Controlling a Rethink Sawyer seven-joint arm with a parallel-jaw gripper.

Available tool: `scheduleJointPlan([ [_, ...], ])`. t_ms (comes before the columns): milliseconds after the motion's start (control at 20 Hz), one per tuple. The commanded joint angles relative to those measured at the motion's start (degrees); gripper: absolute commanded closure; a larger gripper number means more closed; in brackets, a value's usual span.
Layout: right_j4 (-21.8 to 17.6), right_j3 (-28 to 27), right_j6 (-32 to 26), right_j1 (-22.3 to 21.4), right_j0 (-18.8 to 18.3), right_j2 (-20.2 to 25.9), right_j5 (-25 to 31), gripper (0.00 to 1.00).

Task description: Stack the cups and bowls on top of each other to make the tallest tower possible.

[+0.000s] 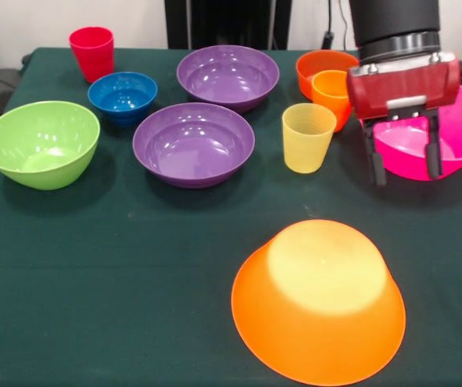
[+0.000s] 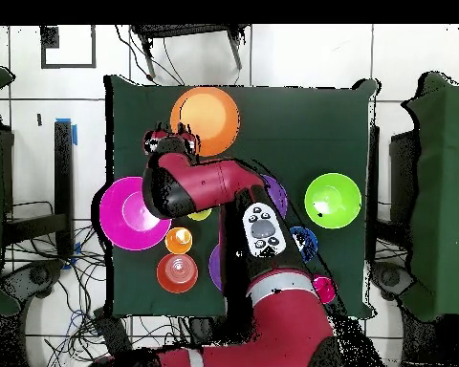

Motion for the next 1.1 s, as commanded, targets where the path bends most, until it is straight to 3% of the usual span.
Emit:
scheduleJointPlan([
  [50,6.74,0.56,11.71,5.49,3.87,-8.87,-4.48,0.00],
  [600,14.03,0.56,8.86,4.17,6.46,-9.38,-2.54,0.00],
  [850,15.20,-2.19,8.55,9.00,6.14,-7.68,-6.23,0.00],
  [1100,15.84,-8.31,7.39,15.33,6.21,-5.89,-9.90,0.00],
])
